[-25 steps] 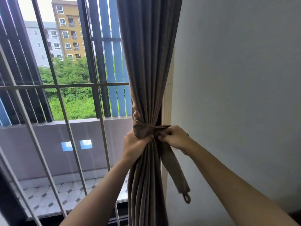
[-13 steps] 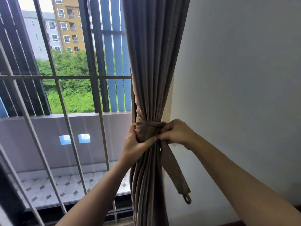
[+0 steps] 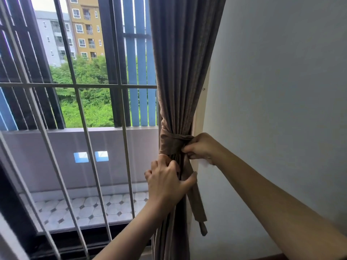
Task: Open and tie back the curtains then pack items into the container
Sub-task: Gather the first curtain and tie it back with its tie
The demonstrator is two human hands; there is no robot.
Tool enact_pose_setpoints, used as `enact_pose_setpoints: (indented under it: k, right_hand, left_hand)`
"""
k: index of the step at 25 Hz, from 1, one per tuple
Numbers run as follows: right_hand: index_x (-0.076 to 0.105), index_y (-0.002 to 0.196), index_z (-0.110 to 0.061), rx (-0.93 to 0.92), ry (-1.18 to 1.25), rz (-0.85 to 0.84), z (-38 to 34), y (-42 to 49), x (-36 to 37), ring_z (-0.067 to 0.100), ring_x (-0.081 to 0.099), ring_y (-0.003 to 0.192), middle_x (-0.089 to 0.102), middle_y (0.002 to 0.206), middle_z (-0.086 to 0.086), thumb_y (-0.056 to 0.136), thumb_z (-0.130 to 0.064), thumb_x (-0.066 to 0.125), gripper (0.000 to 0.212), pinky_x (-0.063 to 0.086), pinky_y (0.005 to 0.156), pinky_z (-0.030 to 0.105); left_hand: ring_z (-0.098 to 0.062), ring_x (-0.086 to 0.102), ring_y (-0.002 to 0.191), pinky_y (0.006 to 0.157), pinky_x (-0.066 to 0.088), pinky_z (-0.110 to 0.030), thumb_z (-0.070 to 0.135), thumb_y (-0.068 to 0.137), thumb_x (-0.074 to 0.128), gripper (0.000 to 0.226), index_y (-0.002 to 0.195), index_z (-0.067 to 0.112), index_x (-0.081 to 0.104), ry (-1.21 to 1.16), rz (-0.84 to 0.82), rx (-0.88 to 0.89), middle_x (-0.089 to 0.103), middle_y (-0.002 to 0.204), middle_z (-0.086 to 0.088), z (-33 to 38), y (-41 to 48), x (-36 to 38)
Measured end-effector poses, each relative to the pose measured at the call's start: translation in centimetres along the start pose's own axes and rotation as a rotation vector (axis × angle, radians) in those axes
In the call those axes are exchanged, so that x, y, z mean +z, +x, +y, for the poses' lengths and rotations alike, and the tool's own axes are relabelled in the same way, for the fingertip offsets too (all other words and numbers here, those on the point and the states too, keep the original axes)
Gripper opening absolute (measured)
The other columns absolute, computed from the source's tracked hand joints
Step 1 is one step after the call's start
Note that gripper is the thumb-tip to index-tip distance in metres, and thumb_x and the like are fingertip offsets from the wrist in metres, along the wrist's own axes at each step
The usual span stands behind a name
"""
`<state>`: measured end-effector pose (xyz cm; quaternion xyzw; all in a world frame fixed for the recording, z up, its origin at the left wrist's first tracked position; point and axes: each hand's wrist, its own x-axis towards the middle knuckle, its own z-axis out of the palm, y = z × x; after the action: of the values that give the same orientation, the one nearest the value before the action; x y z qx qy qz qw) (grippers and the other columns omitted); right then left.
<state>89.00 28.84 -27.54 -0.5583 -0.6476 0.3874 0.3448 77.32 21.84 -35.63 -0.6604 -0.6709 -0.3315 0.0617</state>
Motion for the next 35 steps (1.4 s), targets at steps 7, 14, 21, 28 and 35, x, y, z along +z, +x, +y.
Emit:
enact_pose_setpoints:
  k: [7, 14, 21, 28, 35]
  right_hand:
    - [0.066, 0.090, -0.005, 0.037, 0.067, -0.015, -0.1, -1.1, 0.9, 0.019, 0.067, 0.080, 0.067, 0.079, 0.009, 0.083, -0.007, 0.059, 0.009, 0.057, 0.078, 0.029]
    - [0.047, 0.121, -0.026, -0.123, 0.285, -0.003, 6.2, -3.0, 4.8, 0.008, 0.051, 0.114, 0.055, 0.124, -0.004, 0.086, -0.027, 0.066, 0.039, 0.043, 0.092, 0.020]
    - [0.056, 0.114, -0.020, -0.295, 0.368, 0.080, 5.9, -2.7, 6.1, 0.004, 0.060, 0.106, 0.065, 0.111, -0.008, 0.083, -0.031, 0.068, 0.035, 0.047, 0.086, 0.012]
    - [0.059, 0.098, -0.033, -0.253, 0.366, 0.160, 5.6, -3.1, 5.8, 0.002, 0.064, 0.096, 0.068, 0.101, -0.013, 0.073, -0.040, 0.076, 0.031, 0.051, 0.084, 0.016]
    - [0.051, 0.111, -0.023, -0.213, 0.448, 0.483, 6.7, -5.5, 5.6, -0.014, 0.057, 0.082, 0.061, 0.094, -0.021, 0.073, -0.032, 0.078, 0.047, 0.042, 0.070, -0.002]
  left_hand:
    - [-0.030, 0.053, 0.082, 0.074, 0.038, -0.032, 0.026, 0.091, 0.039, 0.026, 0.082, 0.008, 0.055, -0.245, 0.010, -0.045, 0.042, 0.118, -0.011, -1.4, 1.9, -1.6]
    - [-0.014, 0.051, 0.074, 0.067, 0.033, -0.012, 0.036, 0.079, 0.028, 0.050, 0.091, 0.002, 0.064, -0.443, -0.045, 0.223, 0.060, 0.088, -0.007, -5.2, 3.8, -2.2]
    - [-0.002, 0.050, 0.058, 0.055, 0.034, -0.015, 0.046, 0.083, 0.038, 0.021, 0.066, 0.034, 0.041, -0.420, -0.205, 0.308, 0.047, 0.059, 0.013, -7.5, 5.4, -2.5]
    - [-0.001, 0.047, 0.062, 0.058, 0.039, -0.016, 0.048, 0.084, 0.047, 0.018, 0.072, 0.036, 0.052, -0.713, -0.292, 0.286, 0.053, 0.064, 0.018, -7.8, 5.1, -1.0]
    - [0.004, 0.052, 0.055, 0.052, 0.036, -0.006, 0.043, 0.083, 0.056, 0.016, 0.074, 0.034, 0.047, -0.551, -0.105, 0.493, 0.054, 0.057, 0.020, -5.2, 5.7, 0.1]
